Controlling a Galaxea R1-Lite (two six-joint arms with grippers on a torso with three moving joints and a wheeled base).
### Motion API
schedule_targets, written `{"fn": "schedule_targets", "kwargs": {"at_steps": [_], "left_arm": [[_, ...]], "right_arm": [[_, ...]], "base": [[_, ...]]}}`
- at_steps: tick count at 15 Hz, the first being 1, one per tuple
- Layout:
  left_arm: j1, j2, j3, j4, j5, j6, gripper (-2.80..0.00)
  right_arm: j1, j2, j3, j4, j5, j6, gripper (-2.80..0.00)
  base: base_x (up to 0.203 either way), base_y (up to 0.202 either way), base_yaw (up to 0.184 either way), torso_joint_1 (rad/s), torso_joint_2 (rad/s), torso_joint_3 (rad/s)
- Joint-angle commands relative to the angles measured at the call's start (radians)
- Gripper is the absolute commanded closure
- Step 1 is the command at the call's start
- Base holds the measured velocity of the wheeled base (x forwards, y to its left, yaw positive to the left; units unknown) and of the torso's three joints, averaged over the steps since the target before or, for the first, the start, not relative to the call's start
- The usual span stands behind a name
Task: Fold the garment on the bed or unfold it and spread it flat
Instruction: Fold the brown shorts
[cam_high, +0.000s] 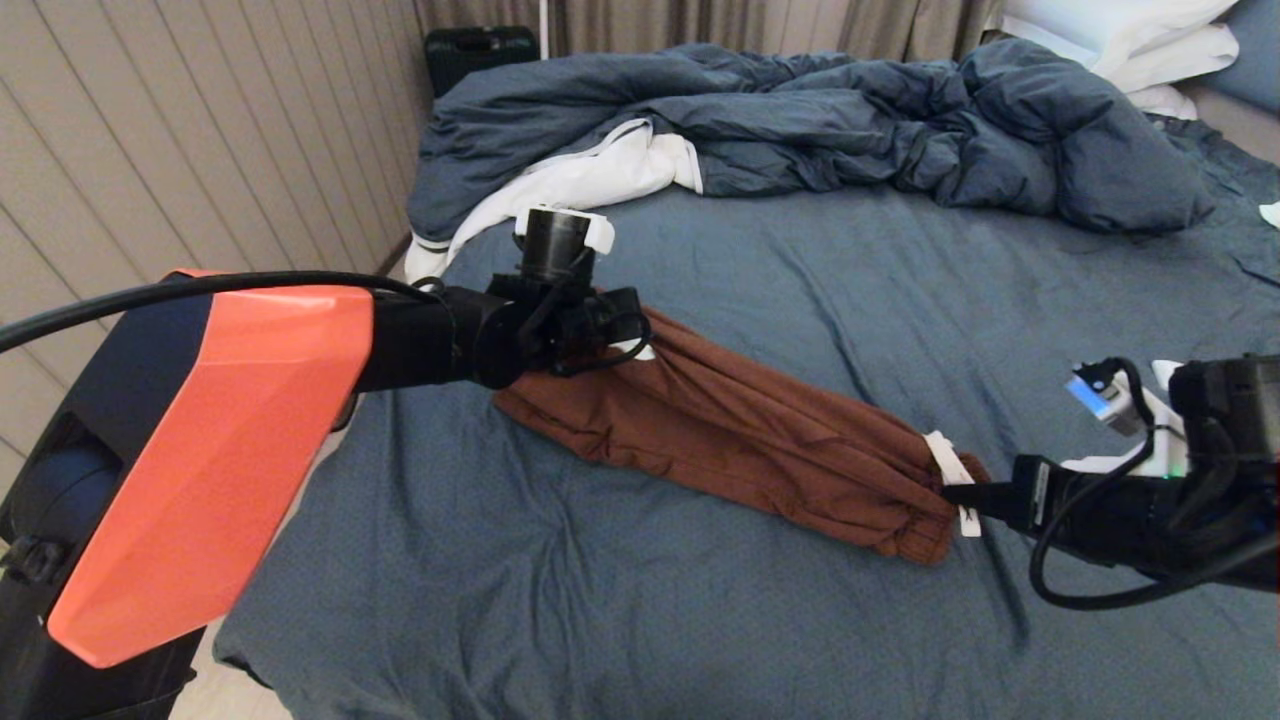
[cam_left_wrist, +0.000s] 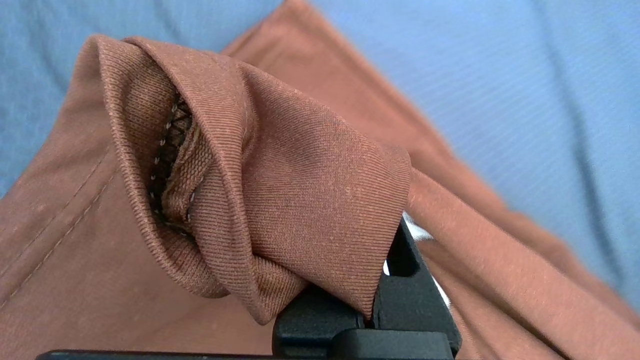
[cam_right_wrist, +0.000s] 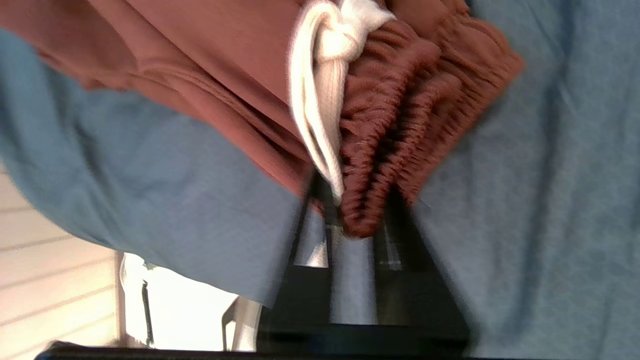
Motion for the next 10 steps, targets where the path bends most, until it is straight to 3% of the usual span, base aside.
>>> {"fn": "schedule_targets", "kwargs": {"at_steps": [1,2,3,4,10], "left_arm": [[-0.001,0.005,0.001,0.028,-0.005,0.009,0.00],[-0.002,-0.001,0.001,0.059,-0.004,0.018,0.00],[-0.003,-0.002,0.000,0.071,-0.003,0.029,-1.25],[-0.003,-0.002,0.000,0.071,-0.002,0.036,-2.80],[-0.006,-0.013,0.000,0.014,0.003,0.046,-2.80]], "right_arm": [[-0.001,0.020,-0.002,-0.002,0.001,0.005,-2.80],[-0.002,0.022,-0.002,-0.002,0.001,0.005,-2.80],[-0.002,0.026,-0.002,-0.002,0.002,0.004,-2.80],[-0.004,0.032,-0.003,-0.007,0.001,0.004,-2.80],[-0.027,0.015,-0.005,-0.043,-0.007,-0.003,-2.80]], "base": [[0.000,0.000,0.000,0.000,0.00,0.000],[0.000,0.000,0.000,0.000,0.00,0.000],[0.000,0.000,0.000,0.000,0.00,0.000],[0.000,0.000,0.000,0.000,0.00,0.000],[0.000,0.000,0.000,0.000,0.00,0.000]]}}
